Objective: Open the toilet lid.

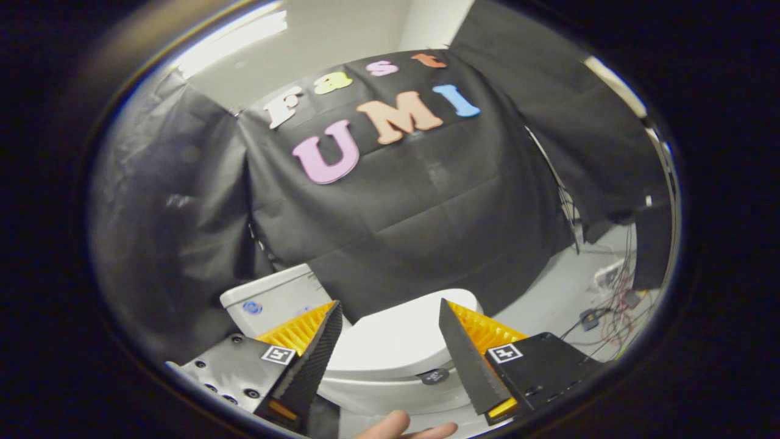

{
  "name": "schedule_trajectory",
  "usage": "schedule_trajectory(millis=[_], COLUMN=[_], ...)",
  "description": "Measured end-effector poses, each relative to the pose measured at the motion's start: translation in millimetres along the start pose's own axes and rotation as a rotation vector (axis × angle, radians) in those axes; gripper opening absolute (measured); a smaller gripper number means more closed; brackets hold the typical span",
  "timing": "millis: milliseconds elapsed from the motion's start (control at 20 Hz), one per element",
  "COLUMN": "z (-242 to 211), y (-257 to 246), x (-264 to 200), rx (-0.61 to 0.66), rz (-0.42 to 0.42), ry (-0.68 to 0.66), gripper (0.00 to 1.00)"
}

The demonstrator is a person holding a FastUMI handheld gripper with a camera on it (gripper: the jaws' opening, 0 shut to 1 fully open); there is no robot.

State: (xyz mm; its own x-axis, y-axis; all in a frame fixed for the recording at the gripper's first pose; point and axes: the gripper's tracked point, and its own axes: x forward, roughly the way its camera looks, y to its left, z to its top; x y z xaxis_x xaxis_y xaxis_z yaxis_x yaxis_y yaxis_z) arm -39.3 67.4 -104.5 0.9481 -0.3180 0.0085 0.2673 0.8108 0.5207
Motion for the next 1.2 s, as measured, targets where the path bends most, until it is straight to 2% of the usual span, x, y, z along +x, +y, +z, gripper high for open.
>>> schedule_trajectory(millis=[200,300,450,600,700,750,850,950,1100,1150,1200], z=[-59,-84,-119,-157,-183,-192,-184,-188,-189,-181,-182], y=[-48,-62,-94,-88,-92,-90,-76,-73,-73,-72,-86], x=[15,17,22,31,36,38,45,60,61,60,64], rx=[0.123,0.238,0.399,0.549,0.607,0.627,0.710,0.685,0.684,0.693,0.700], rz=[-0.093,-0.112,-0.218,-0.221,-0.264,-0.258,-0.194,-0.204,-0.237,-0.223,-0.255], ry=[0.094,0.142,0.179,0.253,0.317,0.365,0.361,0.368,0.384,0.363,0.356], gripper=[0.98,0.97,0.96,0.96,0.96,0.83,0.56,0.30,0.29,0.29,0.29])
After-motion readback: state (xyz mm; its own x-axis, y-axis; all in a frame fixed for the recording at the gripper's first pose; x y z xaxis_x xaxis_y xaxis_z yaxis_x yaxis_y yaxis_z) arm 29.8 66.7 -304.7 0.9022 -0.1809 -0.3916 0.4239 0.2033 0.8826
